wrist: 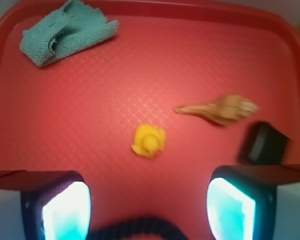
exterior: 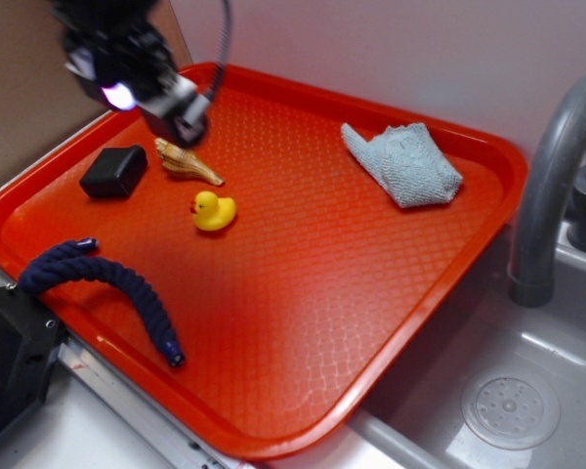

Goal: Grab the yellow duck.

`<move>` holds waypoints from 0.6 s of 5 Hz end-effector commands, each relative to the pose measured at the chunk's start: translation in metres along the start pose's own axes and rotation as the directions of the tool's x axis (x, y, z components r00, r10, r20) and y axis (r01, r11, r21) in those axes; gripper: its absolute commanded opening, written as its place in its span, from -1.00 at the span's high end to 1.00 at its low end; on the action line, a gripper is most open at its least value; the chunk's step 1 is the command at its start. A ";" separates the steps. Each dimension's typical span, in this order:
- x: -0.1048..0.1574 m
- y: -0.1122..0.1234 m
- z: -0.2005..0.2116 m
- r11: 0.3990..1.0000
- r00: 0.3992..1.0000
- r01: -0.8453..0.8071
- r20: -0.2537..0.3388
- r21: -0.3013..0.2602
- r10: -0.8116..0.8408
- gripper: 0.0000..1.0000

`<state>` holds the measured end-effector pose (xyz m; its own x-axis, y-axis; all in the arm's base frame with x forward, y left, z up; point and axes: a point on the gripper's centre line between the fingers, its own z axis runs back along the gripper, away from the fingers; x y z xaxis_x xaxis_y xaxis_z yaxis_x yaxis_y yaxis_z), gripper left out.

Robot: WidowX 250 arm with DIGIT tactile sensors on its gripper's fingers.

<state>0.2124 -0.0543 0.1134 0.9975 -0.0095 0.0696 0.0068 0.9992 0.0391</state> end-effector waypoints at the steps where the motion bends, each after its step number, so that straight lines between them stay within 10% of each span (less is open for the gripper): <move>1: 0.004 -0.002 -0.041 0.999 0.998 0.037 -0.058 -0.011 -0.038 -1.00; 3: -0.009 0.013 -0.084 0.999 0.985 0.024 -0.169 0.026 -0.020 -1.00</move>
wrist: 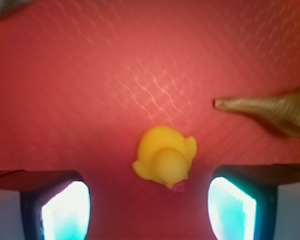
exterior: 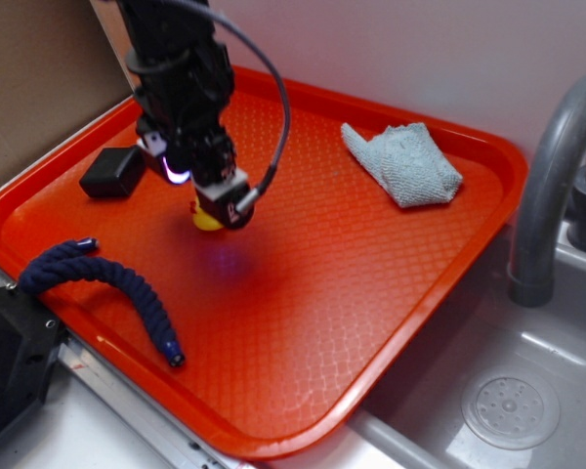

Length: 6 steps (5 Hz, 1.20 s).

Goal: Grab the yellow duck.

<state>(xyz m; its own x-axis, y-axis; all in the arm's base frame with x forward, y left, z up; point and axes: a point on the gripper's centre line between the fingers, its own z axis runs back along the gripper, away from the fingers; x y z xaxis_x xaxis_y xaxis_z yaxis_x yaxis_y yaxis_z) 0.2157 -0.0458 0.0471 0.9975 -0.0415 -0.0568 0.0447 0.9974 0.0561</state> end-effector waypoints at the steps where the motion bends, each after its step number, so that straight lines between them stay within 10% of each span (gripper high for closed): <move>1: -0.005 0.008 -0.033 1.000 0.998 -0.010 -0.067 0.002 0.010 -1.00; 2: -0.005 -0.002 -0.043 1.000 0.997 0.016 -0.079 0.010 -0.015 -1.00; 3: -0.007 -0.004 -0.043 1.000 0.997 0.021 -0.076 0.018 -0.020 1.00; 6: -0.006 0.013 -0.033 0.997 0.998 -0.017 -0.066 0.077 0.022 1.00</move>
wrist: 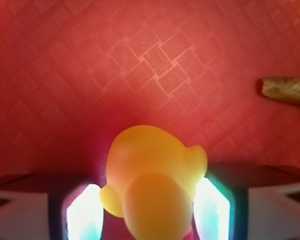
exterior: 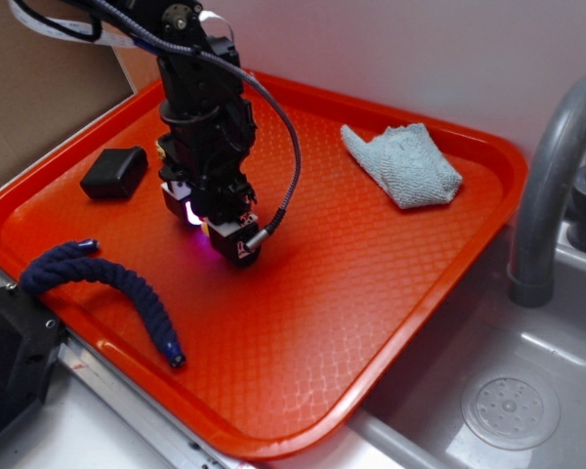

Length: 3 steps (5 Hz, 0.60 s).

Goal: Grab the yellow duck.

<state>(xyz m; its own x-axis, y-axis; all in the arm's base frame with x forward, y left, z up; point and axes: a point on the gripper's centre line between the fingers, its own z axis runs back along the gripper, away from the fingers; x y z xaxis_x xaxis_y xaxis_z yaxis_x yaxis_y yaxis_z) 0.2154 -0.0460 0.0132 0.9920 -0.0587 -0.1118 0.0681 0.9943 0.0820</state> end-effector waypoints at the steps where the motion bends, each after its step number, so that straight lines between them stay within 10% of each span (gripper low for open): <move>1: -0.004 0.025 0.048 0.993 0.997 -0.073 0.014 0.089 0.072 1.00; 3: -0.017 0.001 0.145 0.994 0.985 -0.081 0.160 0.073 0.069 1.00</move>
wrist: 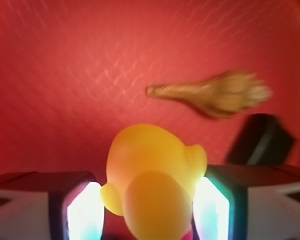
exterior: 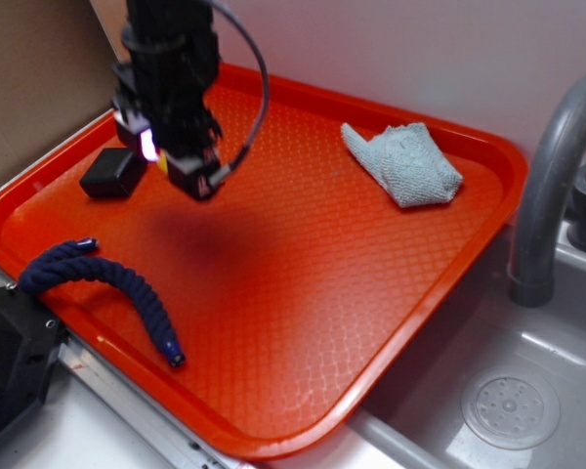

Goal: Grab the yellow duck.

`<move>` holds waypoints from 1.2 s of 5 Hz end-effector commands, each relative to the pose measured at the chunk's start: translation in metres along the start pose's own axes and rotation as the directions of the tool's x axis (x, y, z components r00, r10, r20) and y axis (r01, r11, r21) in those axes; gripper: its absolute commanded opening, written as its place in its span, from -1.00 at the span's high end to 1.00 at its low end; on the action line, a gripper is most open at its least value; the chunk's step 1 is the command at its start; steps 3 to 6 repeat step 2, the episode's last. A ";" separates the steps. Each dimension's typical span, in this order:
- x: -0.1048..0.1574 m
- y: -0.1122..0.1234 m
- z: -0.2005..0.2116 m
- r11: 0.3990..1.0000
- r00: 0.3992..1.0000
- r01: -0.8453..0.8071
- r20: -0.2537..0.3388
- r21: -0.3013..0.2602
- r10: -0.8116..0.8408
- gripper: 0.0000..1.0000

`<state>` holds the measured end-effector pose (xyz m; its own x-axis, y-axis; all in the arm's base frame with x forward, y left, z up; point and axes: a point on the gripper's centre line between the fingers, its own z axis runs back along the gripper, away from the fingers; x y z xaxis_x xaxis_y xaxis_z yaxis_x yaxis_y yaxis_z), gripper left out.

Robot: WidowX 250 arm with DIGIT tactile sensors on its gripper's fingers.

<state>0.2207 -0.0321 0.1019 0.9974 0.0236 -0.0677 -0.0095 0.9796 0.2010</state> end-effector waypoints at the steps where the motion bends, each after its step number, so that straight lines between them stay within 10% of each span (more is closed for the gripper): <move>1: -0.033 -0.007 0.110 0.990 0.968 0.027 0.251 -0.138 0.009 1.00; 6: -0.030 -0.007 0.113 0.979 0.966 0.103 0.251 -0.174 -0.057 1.00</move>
